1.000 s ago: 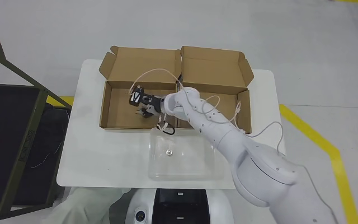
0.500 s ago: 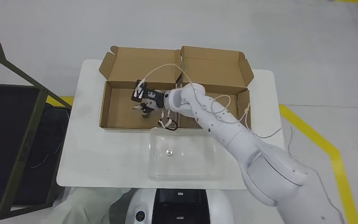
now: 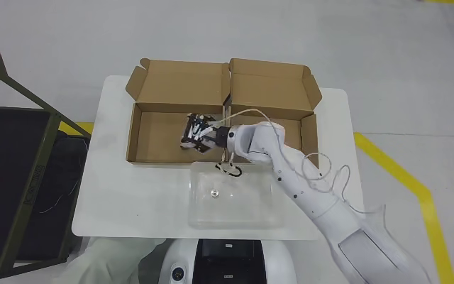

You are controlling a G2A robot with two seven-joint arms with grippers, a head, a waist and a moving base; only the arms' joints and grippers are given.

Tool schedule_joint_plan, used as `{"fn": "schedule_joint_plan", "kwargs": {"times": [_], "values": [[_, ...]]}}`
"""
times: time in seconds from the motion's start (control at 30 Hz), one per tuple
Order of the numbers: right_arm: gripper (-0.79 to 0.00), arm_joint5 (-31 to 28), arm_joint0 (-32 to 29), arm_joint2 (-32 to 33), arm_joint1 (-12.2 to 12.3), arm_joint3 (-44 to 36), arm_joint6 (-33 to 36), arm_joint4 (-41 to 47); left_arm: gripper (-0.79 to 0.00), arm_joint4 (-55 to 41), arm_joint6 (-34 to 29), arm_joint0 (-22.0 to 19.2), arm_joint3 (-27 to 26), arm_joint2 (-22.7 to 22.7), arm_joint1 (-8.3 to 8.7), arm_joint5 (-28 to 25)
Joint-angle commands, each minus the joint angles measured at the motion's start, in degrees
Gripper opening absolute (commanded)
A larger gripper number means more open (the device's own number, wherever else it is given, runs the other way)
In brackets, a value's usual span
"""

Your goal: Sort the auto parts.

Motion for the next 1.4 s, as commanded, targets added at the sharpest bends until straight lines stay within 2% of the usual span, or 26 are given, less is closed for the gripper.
{"fn": "schedule_joint_plan", "kwargs": {"times": [0.0,0.13,0.27,0.43,0.63,0.67,0.83,1.03,1.37], "values": [[-0.206,-1.4,-3.94,2.91,1.35,-5.47,1.99,-0.98,0.0,0.0,0.0,0.0,0.0,0.0,0.0,0.0],[-0.206,-4.56,-10.53,7.84,3.54,-13.7,4.18,-2.57,0.0,0.0,0.0,0.0,0.0,0.0,0.0,0.0],[-0.203,-10.33,-15.85,10.93,5.31,-19.88,3.5,-4.8,0.0,0.0,0.0,0.0,0.0,0.0,0.0,0.0],[-0.206,-14.99,-20.53,13.68,6.85,-23.81,1.65,-6.05,0.0,0.0,0.0,0.0,0.0,0.0,0.0,0.0],[-0.191,-17.57,-24.27,15.26,8.14,-27.19,1.4,-8.1,0.0,0.0,0.0,0.0,0.0,0.0,0.0,0.0],[-0.169,-17.78,-24.66,15.35,8.32,-27.65,1.61,-8.76,0.0,0.0,0.0,0.0,0.0,0.0,0.0,0.0],[-0.163,-18.76,-26.37,15.28,9.06,-28.39,1.51,-10.77,0.0,0.0,0.0,0.0,0.0,0.0,0.0,0.0],[-0.197,-19.82,-27.1,15.01,9.67,-26.62,0.93,-10.18,0.0,0.0,0.0,0.0,0.0,0.0,0.0,0.0],[-0.206,-21.23,-24.15,11.04,9.84,-22.11,1.57,-9.91,0.0,0.0,0.0,0.0,0.0,0.0,0.0,0.0]]}}
